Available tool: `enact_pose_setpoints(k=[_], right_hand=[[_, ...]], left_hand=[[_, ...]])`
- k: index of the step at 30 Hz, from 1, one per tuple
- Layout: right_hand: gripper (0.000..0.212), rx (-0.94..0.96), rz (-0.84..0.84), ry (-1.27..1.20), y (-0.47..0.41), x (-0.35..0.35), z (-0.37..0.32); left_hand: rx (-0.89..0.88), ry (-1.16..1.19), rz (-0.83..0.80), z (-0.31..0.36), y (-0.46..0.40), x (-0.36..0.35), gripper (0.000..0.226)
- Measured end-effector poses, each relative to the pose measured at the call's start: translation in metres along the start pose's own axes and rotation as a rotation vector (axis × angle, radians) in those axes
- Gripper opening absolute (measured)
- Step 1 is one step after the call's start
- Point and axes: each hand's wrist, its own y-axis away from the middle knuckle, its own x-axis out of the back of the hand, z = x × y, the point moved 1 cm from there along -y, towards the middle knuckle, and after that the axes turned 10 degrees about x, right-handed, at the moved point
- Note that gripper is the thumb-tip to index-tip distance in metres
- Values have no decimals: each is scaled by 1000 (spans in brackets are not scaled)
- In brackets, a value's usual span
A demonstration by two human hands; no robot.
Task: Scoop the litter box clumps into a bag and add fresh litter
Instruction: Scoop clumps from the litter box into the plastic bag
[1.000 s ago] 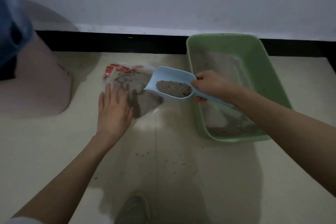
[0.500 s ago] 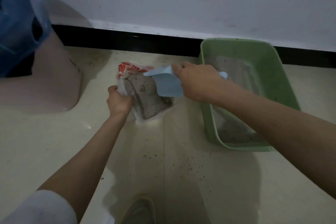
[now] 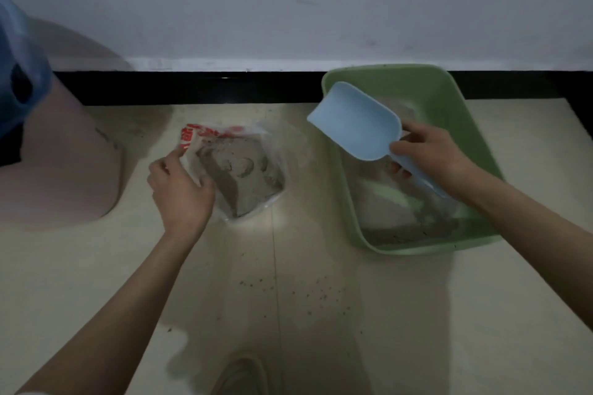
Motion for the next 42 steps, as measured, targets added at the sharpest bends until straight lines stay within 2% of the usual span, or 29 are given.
enact_pose_setpoints(k=[2, 3, 4, 6, 9, 11, 13, 16, 17, 18, 20, 23, 25, 28, 34, 37, 42], right_hand=[[47, -70, 81, 21, 4, 23, 23], [47, -93, 99, 82, 6, 32, 35], [47, -113, 104, 157, 8, 41, 48], [45, -136, 82, 297, 13, 52, 67], [53, -149, 3, 569, 20, 62, 92], [66, -131, -55, 846, 23, 65, 105], [67, -95, -79, 973, 27, 66, 113], [34, -148, -39, 795, 30, 68, 113], [21, -220, -25, 686, 30, 71, 111], [16, -305, -27, 581, 32, 76, 111], [22, -424, -69, 426, 38, 88, 113], [22, -478, -186, 401, 44, 97, 117], [22, -486, -204, 358, 39, 94, 121], [21, -492, -130, 210, 14, 78, 125], [23, -431, -94, 142, -59, 64, 104], [5, -439, -22, -13, -89, 59, 98], [13, -499, 106, -201, -118, 46, 113]], left_hand=[[-144, -28, 97, 24, 18, -6, 48], [-208, -19, 96, 37, 28, -12, 44], [-271, 1, 49, 48, 38, -21, 39], [-378, 57, -149, 65, 59, -45, 33], [-560, 32, -353, 83, 86, -85, 35], [-570, -9, -404, 96, 97, -107, 42], [-505, -17, -424, 109, 100, -124, 50], [-395, -17, -426, 126, 101, -143, 62], [-351, -17, -432, 131, 102, -149, 66], [-314, -18, -438, 135, 103, -153, 69], [-269, 4, -448, 142, 103, -160, 71], [-225, 42, -433, 151, 88, -166, 71], [-219, 35, -411, 154, 79, -170, 68], [-210, 101, -380, 151, 75, -175, 62], [-218, 149, -372, 143, 68, -184, 52], [-207, 148, -383, 144, 69, -184, 54], [-193, 152, -392, 147, 75, -182, 61]])
